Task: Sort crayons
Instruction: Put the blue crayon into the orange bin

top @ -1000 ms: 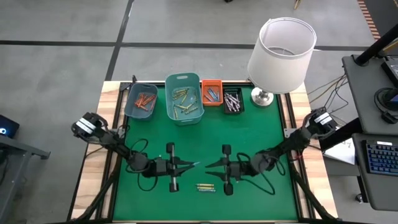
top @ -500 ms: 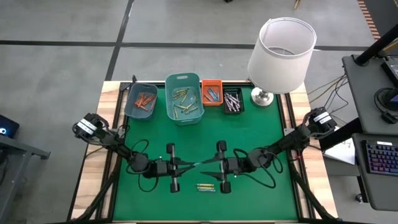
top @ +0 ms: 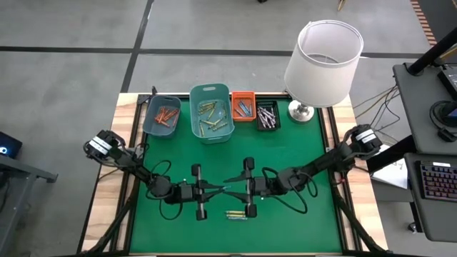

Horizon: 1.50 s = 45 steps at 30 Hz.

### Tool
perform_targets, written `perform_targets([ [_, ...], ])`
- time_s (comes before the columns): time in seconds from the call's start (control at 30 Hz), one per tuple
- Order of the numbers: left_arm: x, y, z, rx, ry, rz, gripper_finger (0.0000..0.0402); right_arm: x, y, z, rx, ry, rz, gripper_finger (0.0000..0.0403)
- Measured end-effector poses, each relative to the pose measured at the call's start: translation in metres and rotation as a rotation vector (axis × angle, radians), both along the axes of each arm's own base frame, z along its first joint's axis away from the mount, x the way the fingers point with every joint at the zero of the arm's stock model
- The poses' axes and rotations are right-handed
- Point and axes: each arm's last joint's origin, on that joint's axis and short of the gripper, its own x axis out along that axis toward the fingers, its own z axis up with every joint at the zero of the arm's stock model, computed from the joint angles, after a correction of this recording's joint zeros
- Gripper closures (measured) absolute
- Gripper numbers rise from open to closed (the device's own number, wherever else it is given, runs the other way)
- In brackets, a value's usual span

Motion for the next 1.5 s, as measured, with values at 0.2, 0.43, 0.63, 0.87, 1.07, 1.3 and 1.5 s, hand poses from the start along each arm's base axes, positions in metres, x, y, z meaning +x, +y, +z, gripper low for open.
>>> perform_targets([
  [0.2, 0.0, 0.001, 0.0, -0.015, 0.006, 0.032, 0.0386, 0.001, 0.0, -0.001, -0.02, 0.003, -0.006, 0.035],
  [0.43, -0.001, 0.001, -0.003, -0.011, 0.025, 0.047, 0.0336, 0.002, 0.0, -0.002, -0.029, 0.008, -0.023, 0.0384],
  [0.63, -0.003, 0.004, -0.004, -0.03, 0.042, 0.119, 0.0268, -0.001, -0.007, 0.003, -0.04, 0.063, -0.107, 0.0386],
  [0.87, -0.006, 0.009, -0.01, -0.044, 0.08, 0.221, 0.0222, -0.012, -0.035, 0.023, -0.092, 0.18, -0.265, 0.0387],
  [1.07, -0.012, 0.014, -0.014, -0.066, 0.093, 0.283, 0.0225, -0.022, -0.09, 0.042, -0.054, 0.271, -0.445, 0.0387],
  [1.3, -0.018, 0.019, -0.015, -0.095, 0.069, 0.29, 0.0233, -0.027, -0.177, 0.037, 0.074, 0.375, -0.588, 0.0387],
  [1.5, -0.018, 0.02, -0.014, -0.082, 0.074, 0.314, 0.0235, -0.023, -0.239, 0.008, 0.166, 0.451, -0.703, 0.0387],
])
